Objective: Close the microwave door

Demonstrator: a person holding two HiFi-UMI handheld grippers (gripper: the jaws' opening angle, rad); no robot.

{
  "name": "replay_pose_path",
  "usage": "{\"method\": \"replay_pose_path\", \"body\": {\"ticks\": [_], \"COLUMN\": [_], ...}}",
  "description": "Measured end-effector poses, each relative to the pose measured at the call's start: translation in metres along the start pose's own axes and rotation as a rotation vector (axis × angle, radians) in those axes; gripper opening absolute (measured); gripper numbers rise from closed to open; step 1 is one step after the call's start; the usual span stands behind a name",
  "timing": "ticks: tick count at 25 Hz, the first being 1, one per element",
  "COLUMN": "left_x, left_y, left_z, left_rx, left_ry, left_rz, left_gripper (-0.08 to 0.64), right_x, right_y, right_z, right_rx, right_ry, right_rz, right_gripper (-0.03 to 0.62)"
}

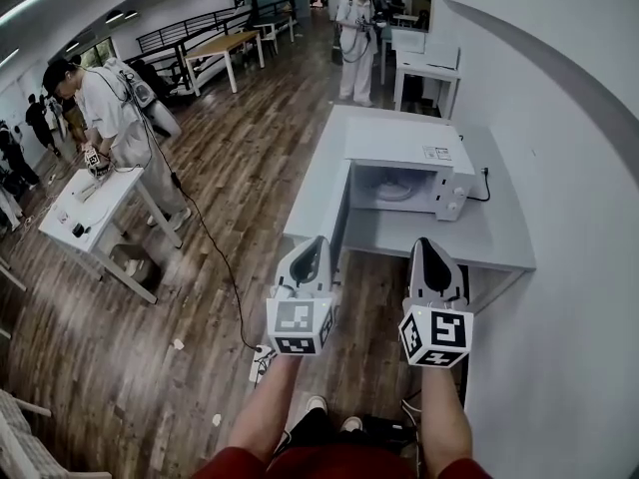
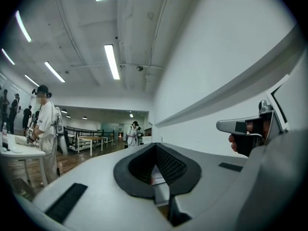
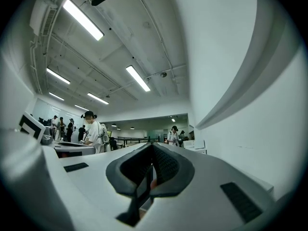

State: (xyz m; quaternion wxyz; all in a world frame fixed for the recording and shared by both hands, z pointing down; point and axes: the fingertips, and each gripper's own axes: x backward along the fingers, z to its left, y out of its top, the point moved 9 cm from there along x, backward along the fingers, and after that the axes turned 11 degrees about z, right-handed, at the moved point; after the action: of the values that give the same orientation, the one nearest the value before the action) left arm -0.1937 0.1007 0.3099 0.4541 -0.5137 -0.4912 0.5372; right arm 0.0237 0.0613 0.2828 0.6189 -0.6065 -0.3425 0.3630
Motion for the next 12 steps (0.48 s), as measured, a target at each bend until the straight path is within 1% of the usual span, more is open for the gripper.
{"method": "replay_pose_path", "body": {"ticks": [8,12], "left_x": [-0.004,-0.009], "left_y": [-0.031,-0.054], "left_z": [0.029,0.040], "left_rx": [0.006,0.021], "left_ry": [0.023,0.029], "left_rz": [0.050,0.093], "left_gripper": [0.026,0.026], "right_x": [-0.028,-0.042], "right_y": [-0.034,-0.055], "right_z": [0.038,0.052], "right_rx": [0.001,-0.006], "right_ry": [0.053,0.079], "right_rz": [0.084,0.132], "right_gripper": [0.026,0.026]}}
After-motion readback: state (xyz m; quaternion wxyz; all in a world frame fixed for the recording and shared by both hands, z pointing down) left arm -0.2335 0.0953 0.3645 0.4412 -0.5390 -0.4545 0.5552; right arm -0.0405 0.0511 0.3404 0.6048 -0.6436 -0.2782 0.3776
